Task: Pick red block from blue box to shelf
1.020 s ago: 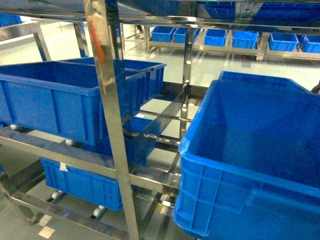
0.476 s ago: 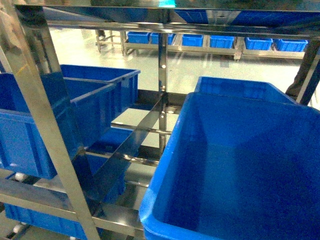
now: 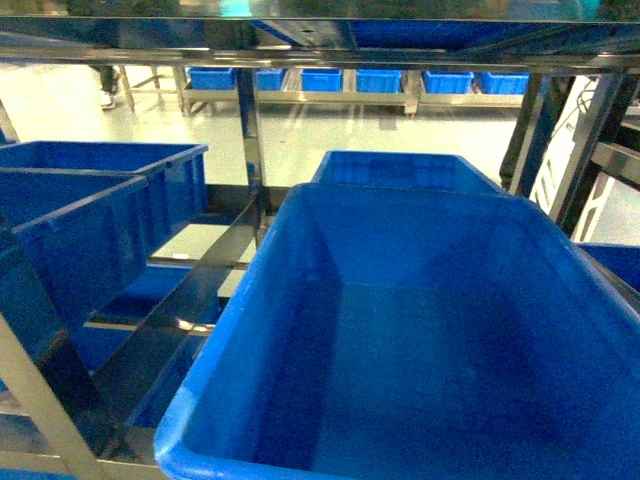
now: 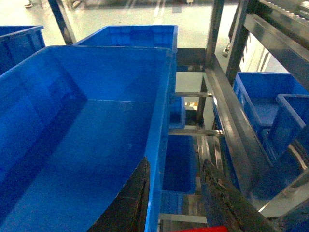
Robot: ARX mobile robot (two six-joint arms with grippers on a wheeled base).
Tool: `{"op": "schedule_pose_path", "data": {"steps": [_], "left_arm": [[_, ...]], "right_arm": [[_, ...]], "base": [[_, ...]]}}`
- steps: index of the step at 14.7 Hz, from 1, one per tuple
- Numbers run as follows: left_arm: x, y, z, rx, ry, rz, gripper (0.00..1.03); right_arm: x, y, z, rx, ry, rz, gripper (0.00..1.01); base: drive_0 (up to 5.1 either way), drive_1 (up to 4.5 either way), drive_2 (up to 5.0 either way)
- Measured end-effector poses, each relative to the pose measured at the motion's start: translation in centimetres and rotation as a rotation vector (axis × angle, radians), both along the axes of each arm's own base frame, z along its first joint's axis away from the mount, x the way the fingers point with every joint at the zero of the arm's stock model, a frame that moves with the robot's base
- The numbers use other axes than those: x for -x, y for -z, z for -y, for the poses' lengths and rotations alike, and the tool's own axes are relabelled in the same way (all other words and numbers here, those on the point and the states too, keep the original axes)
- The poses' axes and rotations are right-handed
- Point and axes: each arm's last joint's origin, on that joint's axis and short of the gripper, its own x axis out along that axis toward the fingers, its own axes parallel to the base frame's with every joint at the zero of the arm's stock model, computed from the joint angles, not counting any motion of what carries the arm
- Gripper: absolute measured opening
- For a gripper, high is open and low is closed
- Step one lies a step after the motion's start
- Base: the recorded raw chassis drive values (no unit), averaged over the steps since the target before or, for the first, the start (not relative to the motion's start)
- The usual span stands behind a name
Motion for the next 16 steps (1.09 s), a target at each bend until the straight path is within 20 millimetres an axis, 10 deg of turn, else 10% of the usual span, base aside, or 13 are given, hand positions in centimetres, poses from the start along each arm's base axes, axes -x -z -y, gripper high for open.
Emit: {"op": "schedule_pose_path", "data": {"steps": [16], "left_arm": [[0.00, 0.00, 0.00, 0.000, 0.001, 0.000, 0.98]], "right_arm": [[0.00, 0.00, 0.01, 0.000, 0.001, 0.000, 0.27]], "base": [[-0.5, -0.55, -0.5]]}}
